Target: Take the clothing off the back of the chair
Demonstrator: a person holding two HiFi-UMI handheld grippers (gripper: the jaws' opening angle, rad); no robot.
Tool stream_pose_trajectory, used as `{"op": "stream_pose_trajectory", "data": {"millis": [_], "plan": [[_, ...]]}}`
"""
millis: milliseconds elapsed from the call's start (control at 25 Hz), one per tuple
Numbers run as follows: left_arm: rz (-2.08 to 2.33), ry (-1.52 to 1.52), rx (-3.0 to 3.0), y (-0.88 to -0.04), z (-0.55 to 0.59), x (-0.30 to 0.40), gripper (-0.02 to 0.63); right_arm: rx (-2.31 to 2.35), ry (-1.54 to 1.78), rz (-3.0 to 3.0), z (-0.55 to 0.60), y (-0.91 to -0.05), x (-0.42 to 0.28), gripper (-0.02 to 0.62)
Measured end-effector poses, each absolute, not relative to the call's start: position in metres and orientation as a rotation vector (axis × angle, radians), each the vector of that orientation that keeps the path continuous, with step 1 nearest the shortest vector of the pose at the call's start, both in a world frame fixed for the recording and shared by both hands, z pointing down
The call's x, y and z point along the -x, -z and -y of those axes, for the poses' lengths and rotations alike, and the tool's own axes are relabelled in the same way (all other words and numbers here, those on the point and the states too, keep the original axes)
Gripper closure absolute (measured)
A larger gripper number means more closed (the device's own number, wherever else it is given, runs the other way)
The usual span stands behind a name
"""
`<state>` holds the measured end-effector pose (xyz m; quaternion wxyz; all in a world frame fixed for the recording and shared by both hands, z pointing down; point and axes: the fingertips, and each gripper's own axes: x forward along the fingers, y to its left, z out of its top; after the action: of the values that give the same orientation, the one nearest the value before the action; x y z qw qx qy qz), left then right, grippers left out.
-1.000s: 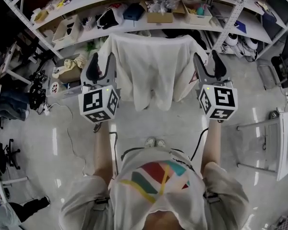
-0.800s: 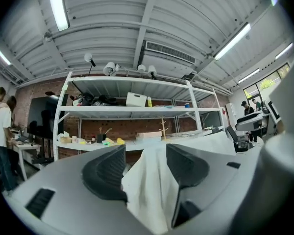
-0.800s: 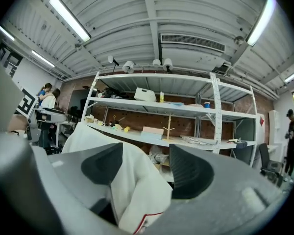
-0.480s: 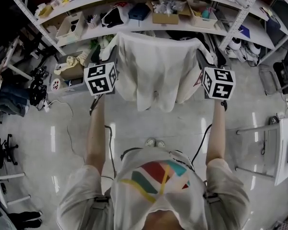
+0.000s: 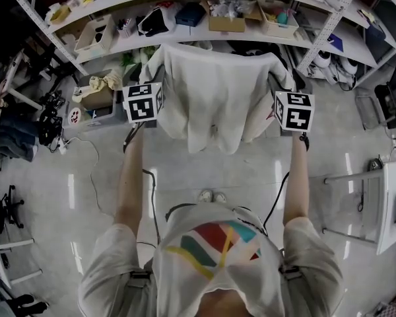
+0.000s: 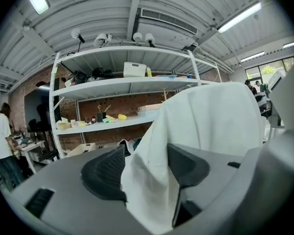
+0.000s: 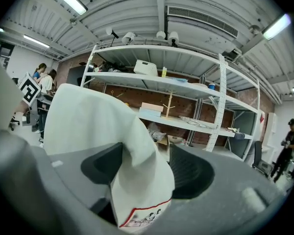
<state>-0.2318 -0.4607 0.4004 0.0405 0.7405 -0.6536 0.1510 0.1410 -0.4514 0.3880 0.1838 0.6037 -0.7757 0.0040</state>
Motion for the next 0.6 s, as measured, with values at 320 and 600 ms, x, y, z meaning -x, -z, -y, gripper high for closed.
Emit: {"op": "stream_pose_trajectory", "data": {"millis": [320,600], "plan": [[1.968,-0.458,-2.256,-0.407,0.472,0.229,0.350,-1.695,-0.193,2.216,0.465,-0.410,-0.141,0.309],[1.907,-0.483,-2.241,-0.414,0.473,0.226,0.439,-1.648,-0.229,2.239,0.465,-0.413,-0.131,0.460]]}}
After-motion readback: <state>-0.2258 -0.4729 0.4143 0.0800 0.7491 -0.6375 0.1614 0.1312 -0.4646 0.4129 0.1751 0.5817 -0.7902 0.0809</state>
